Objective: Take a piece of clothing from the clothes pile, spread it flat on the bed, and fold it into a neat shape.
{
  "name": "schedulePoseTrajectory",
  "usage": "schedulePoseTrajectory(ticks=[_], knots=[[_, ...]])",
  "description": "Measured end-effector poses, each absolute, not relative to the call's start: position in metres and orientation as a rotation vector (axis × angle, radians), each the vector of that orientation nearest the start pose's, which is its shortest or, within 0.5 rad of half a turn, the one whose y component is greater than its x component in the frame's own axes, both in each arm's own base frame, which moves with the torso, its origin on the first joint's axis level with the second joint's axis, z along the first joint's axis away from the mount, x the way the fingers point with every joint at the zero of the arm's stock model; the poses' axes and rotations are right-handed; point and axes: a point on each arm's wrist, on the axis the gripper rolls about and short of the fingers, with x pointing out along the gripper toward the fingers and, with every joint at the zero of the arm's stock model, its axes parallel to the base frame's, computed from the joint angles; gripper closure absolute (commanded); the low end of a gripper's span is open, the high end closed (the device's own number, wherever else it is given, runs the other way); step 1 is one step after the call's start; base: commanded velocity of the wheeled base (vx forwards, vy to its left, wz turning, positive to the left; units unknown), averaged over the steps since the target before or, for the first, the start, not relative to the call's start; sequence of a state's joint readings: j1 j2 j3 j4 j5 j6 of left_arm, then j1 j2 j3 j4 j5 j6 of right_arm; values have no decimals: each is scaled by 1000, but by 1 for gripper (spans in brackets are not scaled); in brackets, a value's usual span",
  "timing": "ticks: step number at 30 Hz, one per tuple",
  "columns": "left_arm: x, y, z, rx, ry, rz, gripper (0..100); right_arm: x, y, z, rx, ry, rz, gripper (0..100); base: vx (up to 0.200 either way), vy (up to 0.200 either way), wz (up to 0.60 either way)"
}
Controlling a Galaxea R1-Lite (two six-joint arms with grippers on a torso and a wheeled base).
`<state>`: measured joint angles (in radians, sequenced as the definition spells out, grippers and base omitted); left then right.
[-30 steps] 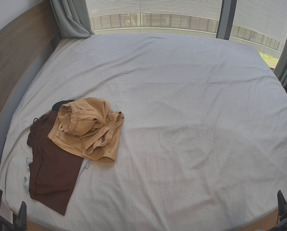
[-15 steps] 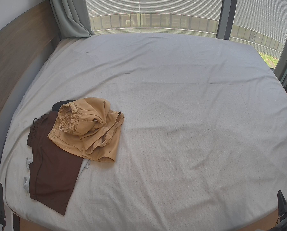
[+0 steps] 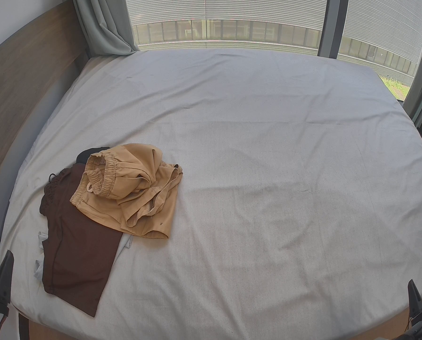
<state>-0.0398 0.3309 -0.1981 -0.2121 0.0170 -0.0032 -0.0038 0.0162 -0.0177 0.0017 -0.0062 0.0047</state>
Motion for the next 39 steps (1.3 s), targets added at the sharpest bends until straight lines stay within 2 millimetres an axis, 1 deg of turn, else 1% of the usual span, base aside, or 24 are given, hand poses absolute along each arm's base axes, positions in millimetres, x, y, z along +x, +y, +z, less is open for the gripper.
schedulePoseTrajectory(ticks=[7,16,22,32,39], knots=[[15,-1,163,-90,-7,-103,0,-23,0,81,5,0,-9,0,0,0,0],[31,-6,166,-138,82,-178,0,-23,0,81,4,0,-9,0,0,0,0],[43,-9,173,-203,139,-247,0,-23,0,81,4,0,-9,0,0,0,0],[68,-15,184,-245,236,-358,0,-23,0,81,5,0,-8,0,0,0,0],[92,-15,188,-267,291,-400,0,-23,0,81,5,0,-7,0,0,0,0]])
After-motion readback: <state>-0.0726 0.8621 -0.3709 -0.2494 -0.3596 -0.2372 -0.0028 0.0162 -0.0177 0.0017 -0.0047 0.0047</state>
